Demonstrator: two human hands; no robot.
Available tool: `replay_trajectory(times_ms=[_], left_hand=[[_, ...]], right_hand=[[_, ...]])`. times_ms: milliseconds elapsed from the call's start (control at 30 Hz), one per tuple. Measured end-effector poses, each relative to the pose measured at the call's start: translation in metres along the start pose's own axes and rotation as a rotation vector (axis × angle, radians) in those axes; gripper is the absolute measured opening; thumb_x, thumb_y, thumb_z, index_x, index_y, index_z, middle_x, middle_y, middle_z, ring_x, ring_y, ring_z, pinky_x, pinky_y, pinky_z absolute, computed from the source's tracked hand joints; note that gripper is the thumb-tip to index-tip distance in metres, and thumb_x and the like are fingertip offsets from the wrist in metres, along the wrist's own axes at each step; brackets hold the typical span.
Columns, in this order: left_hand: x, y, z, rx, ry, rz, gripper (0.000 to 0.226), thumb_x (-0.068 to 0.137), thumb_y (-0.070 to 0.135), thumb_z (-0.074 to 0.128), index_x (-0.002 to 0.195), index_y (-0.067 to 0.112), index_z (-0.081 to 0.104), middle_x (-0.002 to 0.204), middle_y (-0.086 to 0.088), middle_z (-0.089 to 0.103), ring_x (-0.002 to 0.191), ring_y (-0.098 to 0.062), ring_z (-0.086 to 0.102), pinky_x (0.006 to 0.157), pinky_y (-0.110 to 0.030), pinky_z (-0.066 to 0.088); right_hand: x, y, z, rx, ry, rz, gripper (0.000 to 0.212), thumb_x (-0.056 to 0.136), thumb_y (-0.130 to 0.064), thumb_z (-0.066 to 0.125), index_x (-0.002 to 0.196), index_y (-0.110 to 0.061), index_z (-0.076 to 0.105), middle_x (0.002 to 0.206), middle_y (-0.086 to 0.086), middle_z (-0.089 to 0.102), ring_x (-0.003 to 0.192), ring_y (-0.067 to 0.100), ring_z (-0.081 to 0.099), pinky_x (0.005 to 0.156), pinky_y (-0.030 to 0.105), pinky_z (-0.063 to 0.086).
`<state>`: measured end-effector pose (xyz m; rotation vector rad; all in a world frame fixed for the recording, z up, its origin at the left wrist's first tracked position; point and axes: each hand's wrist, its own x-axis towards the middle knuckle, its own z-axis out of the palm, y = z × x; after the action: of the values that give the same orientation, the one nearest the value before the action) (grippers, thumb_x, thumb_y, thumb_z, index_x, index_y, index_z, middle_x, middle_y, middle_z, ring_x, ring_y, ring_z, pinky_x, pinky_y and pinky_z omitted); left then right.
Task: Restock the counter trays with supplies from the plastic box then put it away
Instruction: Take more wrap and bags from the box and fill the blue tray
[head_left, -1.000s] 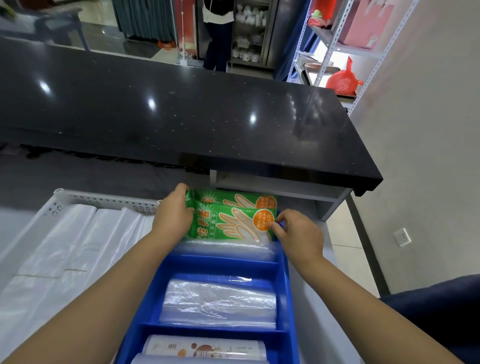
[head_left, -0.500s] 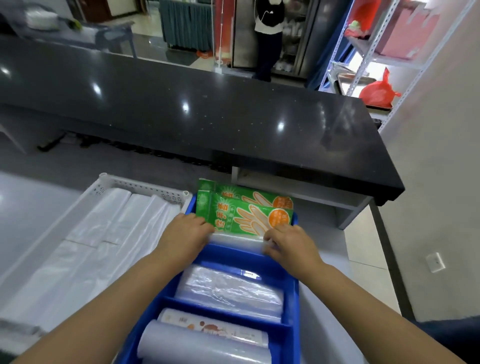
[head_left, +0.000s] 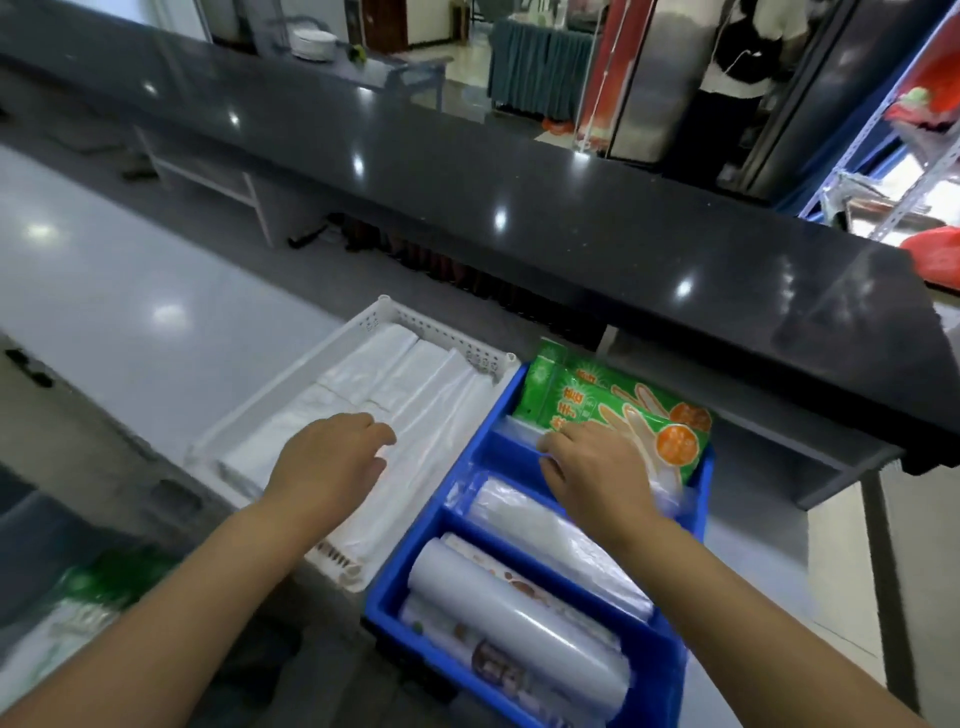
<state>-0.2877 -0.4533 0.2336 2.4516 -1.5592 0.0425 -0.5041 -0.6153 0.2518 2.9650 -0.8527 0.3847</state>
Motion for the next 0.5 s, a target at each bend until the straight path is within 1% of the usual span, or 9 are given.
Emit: replay_trajectory(times_ms=[33,100,167,200,233,300,433,500], left_hand=[[-0.013,-0.015,-0.006,-0.005,-0.003,-0.038,0.026,0.09,0.029,0.052,0.115,0.032,0.058,0.107,0.01,0.062,0.099,-0.016,0.057,0.07,-0.027,0.041],[-0.042,-0.048,-0.019,-0.016,-0.02,-0.11,0.027,0.09,0.03,0.051,0.116,0.032,0.057,0.108,0.01,0.062,0.103,-0.015,0.055,0.074,-0.028,0.042],[-0.076,-0.083,-0.033,-0.042,0.003,-0.169,0.025,0.087,0.026,0.054,0.111,0.027,0.061,0.106,0.005,0.064,0.104,-0.02,0.057,0.079,-0.031,0.047],[-0.095,-0.101,-0.041,-0.06,0.028,-0.187,0.023,0.085,0.022,0.057,0.106,0.023,0.065,0.103,0.0,0.067,0.101,-0.025,0.059,0.079,-0.036,0.049],[-0.115,-0.121,-0.049,-0.072,0.051,-0.207,0.019,0.083,0.02,0.06,0.1,0.019,0.068,0.099,-0.005,0.068,0.096,-0.029,0.061,0.076,-0.038,0.05],[-0.157,-0.165,-0.062,-0.058,0.067,-0.267,0.015,0.082,0.019,0.061,0.094,0.018,0.069,0.094,-0.005,0.069,0.09,-0.029,0.062,0.068,-0.036,0.05],[-0.244,-0.254,-0.074,-0.037,0.068,-0.417,0.013,0.083,0.024,0.063,0.094,0.022,0.068,0.094,0.001,0.07,0.089,-0.024,0.062,0.064,-0.034,0.048],[-0.285,-0.29,-0.077,-0.031,0.059,-0.506,0.015,0.084,0.026,0.061,0.097,0.024,0.069,0.096,0.003,0.07,0.091,-0.023,0.062,0.064,-0.032,0.045]], right_hand=[[0.004,-0.018,-0.004,0.004,0.003,-0.033,0.01,0.076,-0.007,0.063,0.067,-0.007,0.066,0.06,0.011,0.062,0.057,0.032,0.055,0.051,0.037,0.047],[0.014,-0.057,-0.009,0.007,0.012,-0.104,0.011,0.077,-0.008,0.062,0.067,-0.007,0.065,0.059,0.01,0.062,0.056,0.032,0.056,0.048,0.036,0.047],[0.023,-0.104,-0.008,0.025,0.013,-0.174,0.015,0.084,-0.013,0.056,0.074,-0.008,0.066,0.064,0.01,0.064,0.061,0.031,0.058,0.051,0.036,0.047],[0.027,-0.131,-0.007,0.031,-0.002,-0.203,0.019,0.088,-0.017,0.051,0.078,-0.01,0.066,0.068,0.009,0.066,0.065,0.03,0.059,0.054,0.037,0.048],[0.031,-0.158,-0.005,0.037,-0.015,-0.23,0.023,0.09,-0.02,0.047,0.082,-0.012,0.066,0.073,0.007,0.067,0.069,0.029,0.059,0.058,0.038,0.049],[0.037,-0.218,0.001,0.061,-0.026,-0.275,0.028,0.092,-0.024,0.041,0.084,-0.014,0.065,0.077,0.005,0.067,0.071,0.027,0.06,0.06,0.037,0.049],[0.039,-0.336,0.017,0.136,-0.064,-0.395,0.027,0.093,-0.024,0.041,0.083,-0.015,0.065,0.074,0.002,0.066,0.064,0.024,0.059,0.053,0.032,0.048],[0.037,-0.387,0.028,0.173,-0.09,-0.454,0.025,0.092,-0.023,0.044,0.081,-0.015,0.065,0.074,0.002,0.066,0.065,0.023,0.06,0.054,0.033,0.048]])
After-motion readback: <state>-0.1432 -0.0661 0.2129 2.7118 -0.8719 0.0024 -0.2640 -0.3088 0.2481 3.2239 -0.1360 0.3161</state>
